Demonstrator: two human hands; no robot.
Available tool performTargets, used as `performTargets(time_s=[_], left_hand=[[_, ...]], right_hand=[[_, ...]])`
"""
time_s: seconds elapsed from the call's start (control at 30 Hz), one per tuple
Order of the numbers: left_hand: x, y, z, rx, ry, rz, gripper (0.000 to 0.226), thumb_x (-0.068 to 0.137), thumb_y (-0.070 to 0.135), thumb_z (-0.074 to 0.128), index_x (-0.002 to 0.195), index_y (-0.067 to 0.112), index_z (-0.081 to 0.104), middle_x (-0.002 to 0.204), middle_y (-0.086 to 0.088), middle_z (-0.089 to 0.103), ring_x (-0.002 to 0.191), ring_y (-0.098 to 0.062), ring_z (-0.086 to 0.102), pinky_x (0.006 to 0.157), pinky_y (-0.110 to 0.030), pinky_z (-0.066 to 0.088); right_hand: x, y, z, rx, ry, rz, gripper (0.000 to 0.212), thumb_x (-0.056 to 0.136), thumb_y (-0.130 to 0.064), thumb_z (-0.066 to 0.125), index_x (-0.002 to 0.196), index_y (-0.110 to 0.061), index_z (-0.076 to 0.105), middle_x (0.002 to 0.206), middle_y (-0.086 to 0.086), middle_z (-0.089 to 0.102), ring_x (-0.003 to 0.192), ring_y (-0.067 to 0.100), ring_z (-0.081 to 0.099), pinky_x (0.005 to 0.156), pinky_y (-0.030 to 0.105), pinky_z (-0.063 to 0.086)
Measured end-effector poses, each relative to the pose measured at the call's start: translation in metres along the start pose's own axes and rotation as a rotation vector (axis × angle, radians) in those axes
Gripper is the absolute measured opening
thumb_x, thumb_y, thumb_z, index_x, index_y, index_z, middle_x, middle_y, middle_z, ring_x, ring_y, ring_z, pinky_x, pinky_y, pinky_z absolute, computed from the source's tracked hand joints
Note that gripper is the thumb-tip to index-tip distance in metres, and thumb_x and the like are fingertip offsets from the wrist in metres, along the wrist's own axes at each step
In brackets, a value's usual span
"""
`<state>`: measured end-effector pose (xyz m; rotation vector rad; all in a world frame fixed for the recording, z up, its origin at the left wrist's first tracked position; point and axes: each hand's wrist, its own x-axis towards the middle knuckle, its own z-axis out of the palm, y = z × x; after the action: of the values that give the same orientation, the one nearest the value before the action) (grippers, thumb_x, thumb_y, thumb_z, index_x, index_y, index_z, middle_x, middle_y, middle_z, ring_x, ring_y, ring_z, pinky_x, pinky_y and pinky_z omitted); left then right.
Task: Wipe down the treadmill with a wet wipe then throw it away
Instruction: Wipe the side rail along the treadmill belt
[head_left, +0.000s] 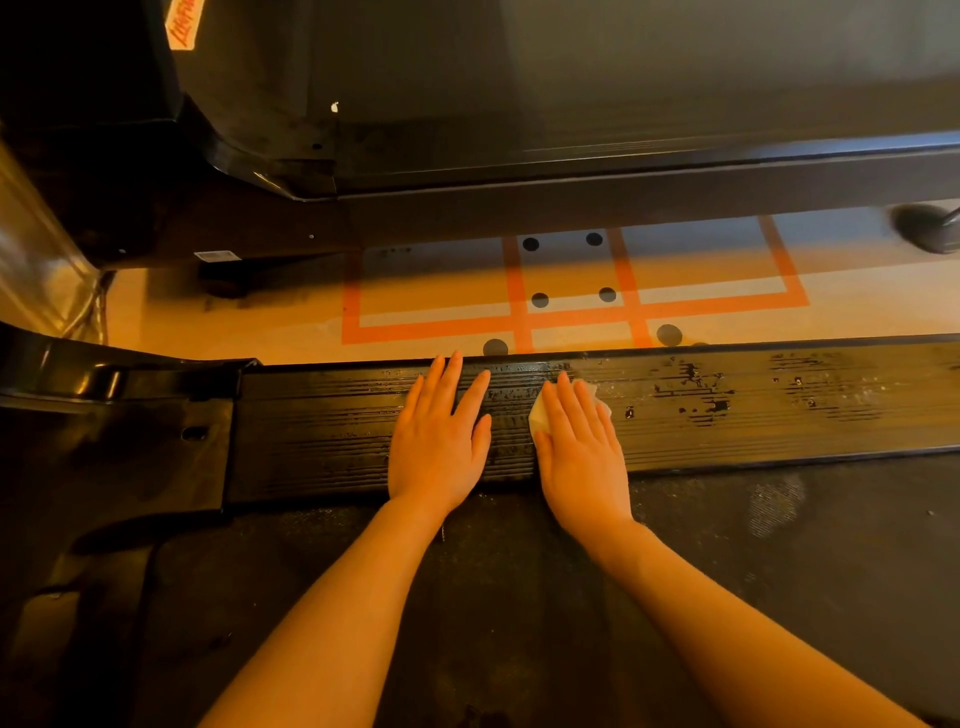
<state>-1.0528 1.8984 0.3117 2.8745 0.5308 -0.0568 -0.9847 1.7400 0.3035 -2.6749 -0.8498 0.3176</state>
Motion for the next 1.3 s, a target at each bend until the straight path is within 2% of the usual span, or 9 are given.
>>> performTargets(time_s=[0.2, 0.4, 0.73, 0.93, 1.2, 1.3], left_hand=[[0.0, -0.001, 0.002, -0.019, 0.02, -0.009, 0.053, 0.102, 0.039, 0.036, 0.152, 0.024, 0.028, 0.163, -0.007, 0.012, 0.151, -0.023, 0.004, 0.12, -0.038, 0.007], [-0.001, -0.001, 0.003, -0.006, 0.047, 0.002, 0.053, 0.099, 0.039, 0.033, 0.149, 0.022, 0.036, 0.16, -0.01, 0.022, 0.149, -0.026, 0.014, 0.118, -0.04, 0.013], [-0.002, -0.001, 0.002, -0.006, 0.034, -0.001, 0.053, 0.1, 0.039, 0.035, 0.15, 0.022, 0.034, 0.161, -0.009, 0.019, 0.15, -0.025, 0.011, 0.119, -0.04, 0.011], [-0.001, 0.0, 0.002, -0.018, 0.025, -0.016, 0.052, 0.101, 0.038, 0.038, 0.151, 0.023, 0.032, 0.162, -0.008, 0.017, 0.15, -0.024, 0.009, 0.118, -0.037, 0.007], [-0.002, -0.001, 0.004, -0.013, 0.051, 0.0, 0.053, 0.099, 0.04, 0.032, 0.149, 0.022, 0.036, 0.16, -0.009, 0.022, 0.149, -0.025, 0.014, 0.12, -0.042, 0.018], [-0.002, -0.001, 0.004, -0.007, 0.057, 0.0, 0.053, 0.099, 0.041, 0.031, 0.149, 0.023, 0.037, 0.16, -0.009, 0.023, 0.149, -0.026, 0.015, 0.12, -0.044, 0.022]], right_hand=[[0.028, 0.007, -0.012, -0.012, -0.014, 0.013, 0.056, 0.106, -0.034, 0.028, 0.156, -0.018, 0.008, 0.163, 0.003, 0.0, 0.15, 0.019, -0.007, 0.118, 0.032, -0.008], [-0.005, 0.006, 0.0, 0.013, 0.028, 0.068, 0.056, 0.105, -0.032, 0.031, 0.154, -0.017, 0.007, 0.162, 0.005, 0.002, 0.148, 0.019, -0.007, 0.118, 0.034, -0.007], [0.002, 0.013, -0.005, 0.0, 0.017, 0.047, 0.056, 0.105, -0.031, 0.034, 0.155, -0.016, 0.014, 0.163, 0.005, 0.007, 0.149, 0.02, -0.003, 0.118, 0.033, -0.006], [0.032, 0.014, -0.016, -0.005, -0.008, 0.071, 0.056, 0.106, -0.033, 0.028, 0.156, -0.017, 0.008, 0.164, 0.004, 0.001, 0.15, 0.019, -0.006, 0.116, 0.031, -0.01], [-0.021, 0.008, 0.001, 0.016, 0.03, 0.121, 0.056, 0.105, -0.032, 0.03, 0.154, -0.016, 0.009, 0.16, 0.001, -0.004, 0.147, 0.017, -0.01, 0.117, 0.033, -0.008], [-0.046, 0.005, 0.007, 0.057, 0.022, 0.137, 0.056, 0.104, -0.033, 0.034, 0.153, -0.02, 0.007, 0.159, -0.002, -0.003, 0.147, 0.014, -0.01, 0.117, 0.033, -0.008]])
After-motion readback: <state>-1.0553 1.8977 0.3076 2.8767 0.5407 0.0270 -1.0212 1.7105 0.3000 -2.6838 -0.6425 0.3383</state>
